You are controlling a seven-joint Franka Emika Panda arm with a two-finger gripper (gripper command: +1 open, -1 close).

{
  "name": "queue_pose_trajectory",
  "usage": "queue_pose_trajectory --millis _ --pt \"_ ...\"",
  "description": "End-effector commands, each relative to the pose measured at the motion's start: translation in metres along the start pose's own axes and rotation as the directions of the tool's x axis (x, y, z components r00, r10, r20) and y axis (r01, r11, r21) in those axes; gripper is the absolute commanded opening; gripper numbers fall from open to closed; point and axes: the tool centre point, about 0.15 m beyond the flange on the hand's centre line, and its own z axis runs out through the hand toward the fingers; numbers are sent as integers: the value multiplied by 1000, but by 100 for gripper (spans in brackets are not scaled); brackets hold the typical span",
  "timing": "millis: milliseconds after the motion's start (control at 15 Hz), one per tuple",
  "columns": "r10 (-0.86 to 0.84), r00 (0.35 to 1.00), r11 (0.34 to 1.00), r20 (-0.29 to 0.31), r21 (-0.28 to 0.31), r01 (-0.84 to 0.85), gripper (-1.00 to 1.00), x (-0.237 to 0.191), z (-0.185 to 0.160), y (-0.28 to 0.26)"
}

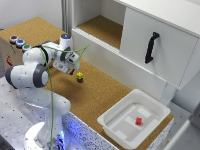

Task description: Take off the yellow block that is on top of the other one

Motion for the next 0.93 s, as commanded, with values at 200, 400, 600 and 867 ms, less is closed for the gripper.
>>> queue_pose_trajectory --millis 200,400,600,867 --pt "49 998 998 -33 -37 -50 -100 36 33 4" --pt "60 997 996 -40 -60 -62 -100 43 37 7" --pt "94 994 991 -55 -95 -99 -100 51 37 24" --pt "180 980 974 -87 -123 -190 -100 52 33 65"
